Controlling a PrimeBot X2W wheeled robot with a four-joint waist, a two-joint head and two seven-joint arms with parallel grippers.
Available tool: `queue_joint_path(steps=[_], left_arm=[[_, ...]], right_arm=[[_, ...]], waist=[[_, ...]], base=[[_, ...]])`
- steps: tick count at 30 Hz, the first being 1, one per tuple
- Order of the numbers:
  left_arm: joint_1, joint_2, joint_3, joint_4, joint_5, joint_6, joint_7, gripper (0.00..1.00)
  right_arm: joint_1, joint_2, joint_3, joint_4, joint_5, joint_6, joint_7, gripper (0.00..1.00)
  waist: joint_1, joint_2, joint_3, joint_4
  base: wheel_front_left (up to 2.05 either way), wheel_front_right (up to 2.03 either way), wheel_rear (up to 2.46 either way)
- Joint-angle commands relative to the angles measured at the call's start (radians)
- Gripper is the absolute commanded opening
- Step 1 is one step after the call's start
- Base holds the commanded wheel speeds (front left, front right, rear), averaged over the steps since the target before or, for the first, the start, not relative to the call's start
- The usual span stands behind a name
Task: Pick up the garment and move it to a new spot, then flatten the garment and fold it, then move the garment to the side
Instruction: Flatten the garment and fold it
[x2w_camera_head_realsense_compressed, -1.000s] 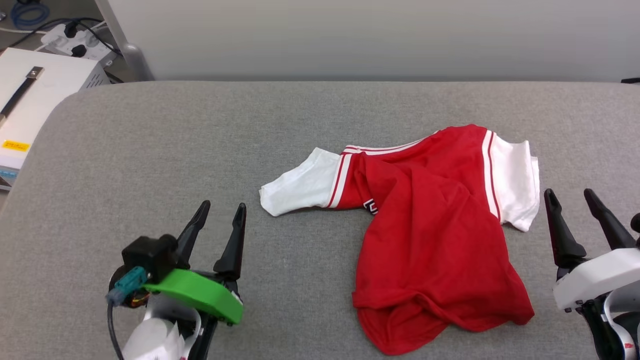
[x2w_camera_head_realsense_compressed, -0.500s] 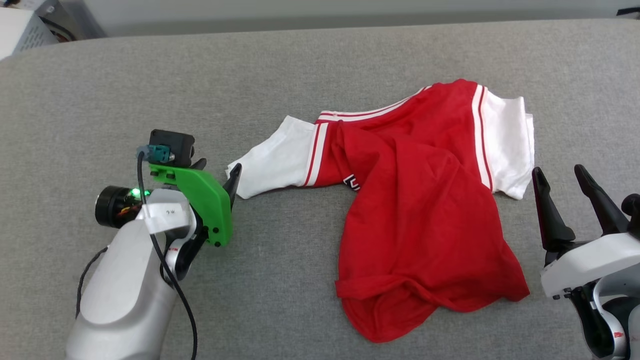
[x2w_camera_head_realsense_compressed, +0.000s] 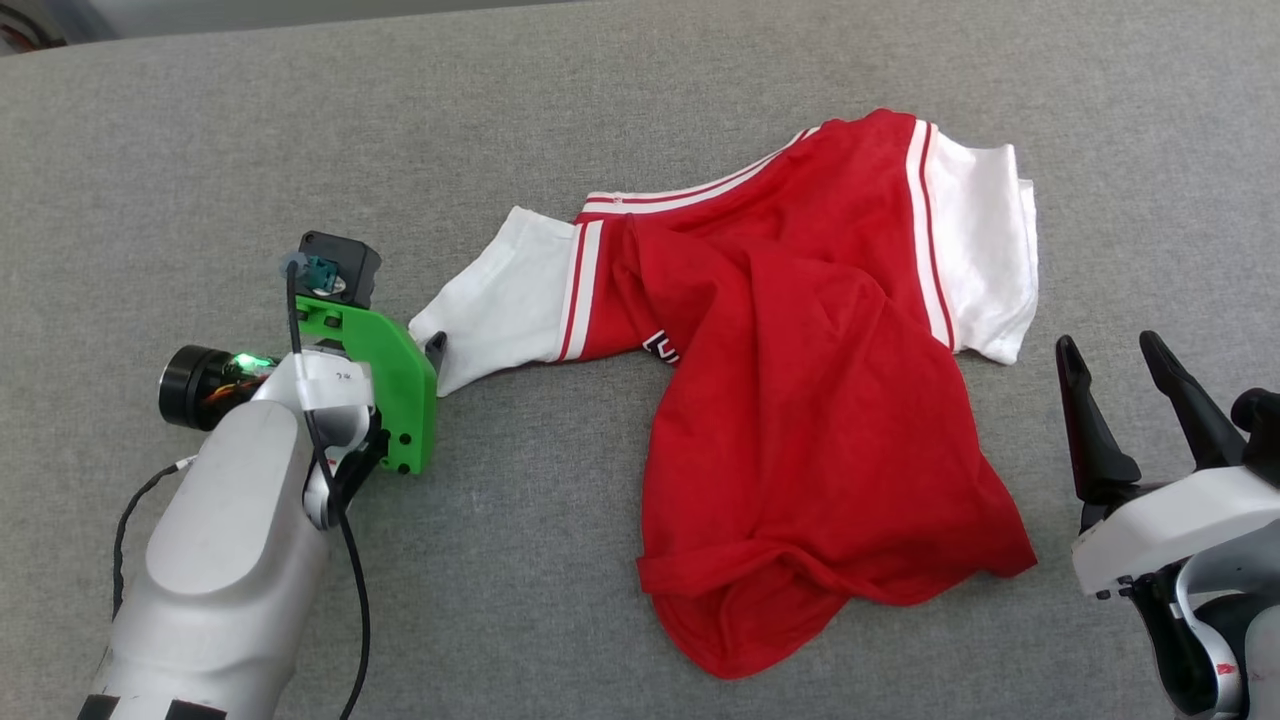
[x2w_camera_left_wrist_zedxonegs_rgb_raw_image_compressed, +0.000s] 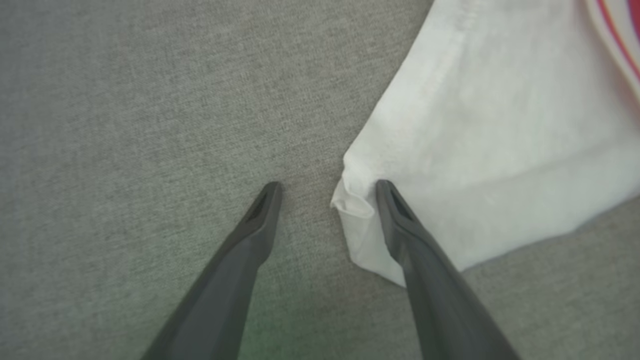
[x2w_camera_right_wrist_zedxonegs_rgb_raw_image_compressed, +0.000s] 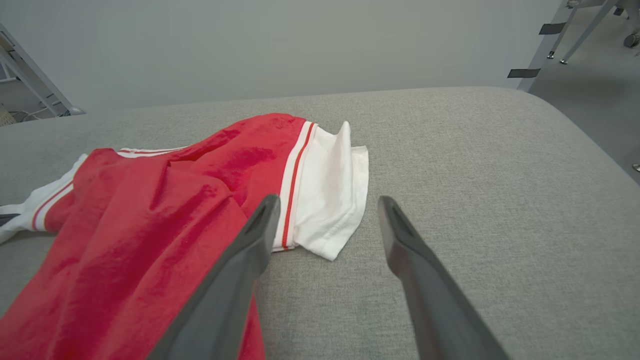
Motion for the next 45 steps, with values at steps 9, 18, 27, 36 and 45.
queue_joint_path(steps=[9, 18, 27, 36, 45], left_arm=[[0.033, -0.021, -0.019, 0.03, -0.008, -0.012, -0.091, 0.0], [0.077, -0.031, 0.027, -0.209, -0.055, -0.018, -0.344, 0.0], [0.145, 0.055, -0.018, -0.512, -0.119, -0.058, -0.426, 0.0], [0.167, 0.073, -0.056, -0.611, -0.139, -0.061, -0.461, 0.0], [0.155, 0.072, -0.076, -0.638, -0.147, -0.062, -0.475, 0.0]], right_arm=[[-0.021, -0.013, -0.01, 0.023, -0.008, 0.0, 0.0, 1.0], [-0.103, -0.085, -0.043, 0.058, 0.005, 0.0, 0.229, 1.0], [-0.357, -0.187, -0.103, 0.2, -0.024, 0.0, 0.633, 1.0], [-0.535, -0.296, -0.093, 0.416, -0.049, 0.0, 0.702, 1.0], [-0.611, -0.349, -0.005, 0.548, -0.058, 0.0, 0.677, 1.0]], waist=[[0.0, 0.0, -0.038, 0.03], [0.0, 0.0, -0.067, 0.095], [0.0, 0.0, 0.029, 0.158], [0.0, 0.0, 0.097, 0.229], [0.0, 0.0, 0.131, 0.257]], base=[[0.0, 0.0, 0.0], [0.0, 0.0, 0.0], [0.0, 0.0, 0.0], [0.0, 0.0, 0.0], [0.0, 0.0, 0.0]])
